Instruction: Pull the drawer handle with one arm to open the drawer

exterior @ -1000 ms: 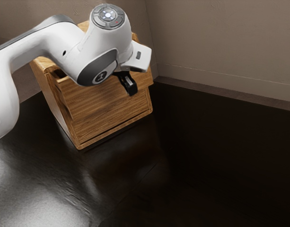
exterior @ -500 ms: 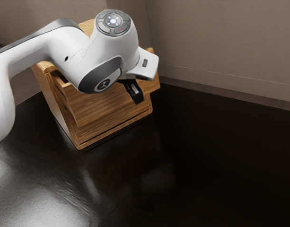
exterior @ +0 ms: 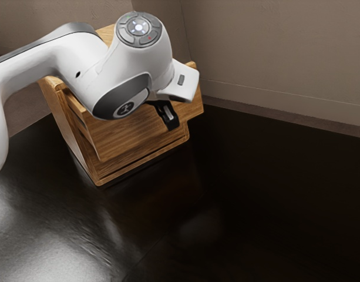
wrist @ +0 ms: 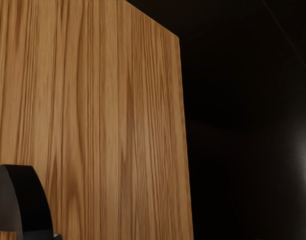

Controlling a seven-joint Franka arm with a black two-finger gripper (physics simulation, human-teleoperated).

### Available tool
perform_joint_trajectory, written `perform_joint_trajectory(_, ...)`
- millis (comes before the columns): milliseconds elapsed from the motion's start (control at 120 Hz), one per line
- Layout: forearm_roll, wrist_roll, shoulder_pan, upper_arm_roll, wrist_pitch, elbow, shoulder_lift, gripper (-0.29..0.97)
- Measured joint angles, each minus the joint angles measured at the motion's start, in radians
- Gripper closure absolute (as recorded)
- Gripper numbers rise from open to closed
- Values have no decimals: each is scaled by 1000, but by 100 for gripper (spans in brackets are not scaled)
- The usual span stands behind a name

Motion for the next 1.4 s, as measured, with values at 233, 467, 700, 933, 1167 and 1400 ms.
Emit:
perform_joint_trajectory(233, -17, -11, -27, 16, -2, -4, -2, 21)
perform_joint_trajectory(467, -24, -19, -41, 12, -9, -8, -9, 16)
perform_joint_trajectory(700, -27, -24, -46, 11, -14, -8, -8, 7)
perform_joint_trajectory(933, -32, -30, -60, 21, -15, -9, -8, 3)
perform_joint_trajectory(1167, -30, -35, -69, 30, -22, 9, -16, 25)
perform_joint_trajectory(1400, 39, -39, -246, 15, -128, 187, -35, 18)
